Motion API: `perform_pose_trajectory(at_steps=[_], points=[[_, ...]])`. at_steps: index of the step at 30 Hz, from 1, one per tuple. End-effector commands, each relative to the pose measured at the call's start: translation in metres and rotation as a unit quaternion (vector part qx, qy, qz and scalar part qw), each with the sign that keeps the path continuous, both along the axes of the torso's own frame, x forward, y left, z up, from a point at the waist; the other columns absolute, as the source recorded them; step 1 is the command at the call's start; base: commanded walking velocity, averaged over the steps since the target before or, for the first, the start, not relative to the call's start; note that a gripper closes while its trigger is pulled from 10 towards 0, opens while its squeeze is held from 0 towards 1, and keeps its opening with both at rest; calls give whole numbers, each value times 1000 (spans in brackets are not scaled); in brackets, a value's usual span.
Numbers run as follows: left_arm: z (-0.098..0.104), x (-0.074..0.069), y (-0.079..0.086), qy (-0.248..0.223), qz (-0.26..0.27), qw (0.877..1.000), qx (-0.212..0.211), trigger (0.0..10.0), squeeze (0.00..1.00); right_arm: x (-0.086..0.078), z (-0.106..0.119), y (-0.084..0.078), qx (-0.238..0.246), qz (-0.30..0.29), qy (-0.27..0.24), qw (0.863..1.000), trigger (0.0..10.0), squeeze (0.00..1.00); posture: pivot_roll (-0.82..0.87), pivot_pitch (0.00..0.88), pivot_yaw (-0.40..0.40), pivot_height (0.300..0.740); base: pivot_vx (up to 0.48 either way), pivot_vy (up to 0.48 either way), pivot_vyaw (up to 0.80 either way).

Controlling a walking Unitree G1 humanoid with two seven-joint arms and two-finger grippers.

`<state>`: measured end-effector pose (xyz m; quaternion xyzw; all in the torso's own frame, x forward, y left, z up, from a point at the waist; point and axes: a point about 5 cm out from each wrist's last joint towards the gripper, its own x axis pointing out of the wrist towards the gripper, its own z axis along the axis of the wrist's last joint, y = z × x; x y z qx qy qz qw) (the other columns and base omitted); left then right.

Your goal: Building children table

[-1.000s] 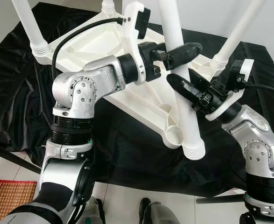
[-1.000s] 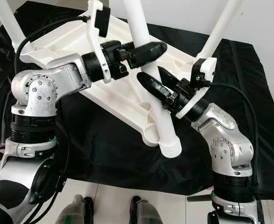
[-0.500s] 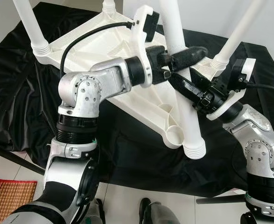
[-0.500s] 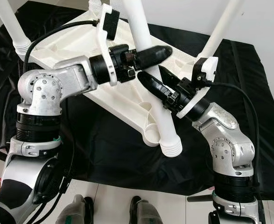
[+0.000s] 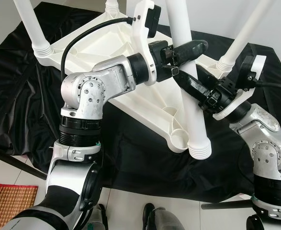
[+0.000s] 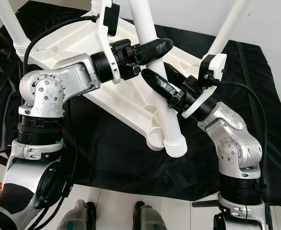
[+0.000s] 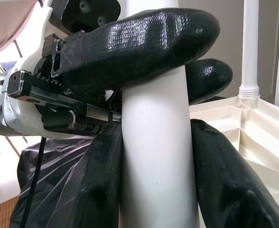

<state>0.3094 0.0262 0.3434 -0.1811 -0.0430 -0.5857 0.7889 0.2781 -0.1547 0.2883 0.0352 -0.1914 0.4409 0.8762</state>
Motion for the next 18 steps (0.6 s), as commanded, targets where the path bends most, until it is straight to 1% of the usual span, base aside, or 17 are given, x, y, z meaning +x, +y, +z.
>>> perform_pose_trajectory(at_steps=[1,2,3,4,5,7,8,9,11,12,13,14,18], points=[[13,-6,-6,-39,-5,999,8,8627,0,5,-6,-6,-4,-28,31,999,10000,0,42,210,-79,740,0,0,0],[13,-6,-6,-39,-5,999,8,8627,0,5,-6,-6,-4,-28,31,999,10000,0,42,210,-79,740,0,0,0],[17,-7,-7,-48,-3,999,7,10000,0,6,-6,-6,-7,-26,35,999,10000,1000,38,212,-85,740,0,0,0],[22,-9,-7,-62,-2,998,7,10000,0,6,-5,-7,-19,-26,44,999,10000,1000,36,211,-91,740,0,0,0],[22,-9,-7,-62,-2,998,7,10000,0,6,-5,-7,-19,-26,44,999,10000,1000,36,211,-91,740,0,0,0],[24,-10,-8,-74,-1,997,13,10000,0,7,-6,-8,-35,-27,51,998,10000,1000,35,210,-94,740,0,0,0],[26,-10,-9,-86,-2,996,21,10000,0,8,-9,-7,-70,-31,57,995,10000,0,34,208,-96,740,0,0,0],[26,-10,-9,-86,-2,996,21,10000,0,8,-9,-7,-70,-31,57,995,10000,0,34,208,-96,740,0,0,0],[27,-12,-10,-97,-6,995,32,10000,0,9,-13,-7,-105,-36,69,991,10000,0,32,205,-100,740,0,0,0],[27,-12,-10,-97,-6,995,32,10000,0,9,-13,-7,-105,-36,69,991,10000,0,32,205,-100,740,0,0,0],[27,-13,-10,-101,-11,994,39,10000,0,9,-16,-6,-124,-33,78,989,10000,0,32,205,-100,740,0,0,0],[27,-13,-10,-101,-11,994,39,10000,0,9,-16,-6,-124,-33,78,989,10000,0,32,205,-100,740,0,0,0],[29,-14,-13,-115,-19,992,53,10000,0,8,-26,-5,-179,-18,102,978,10000,0,30,199,-105,740,0,0,0]])
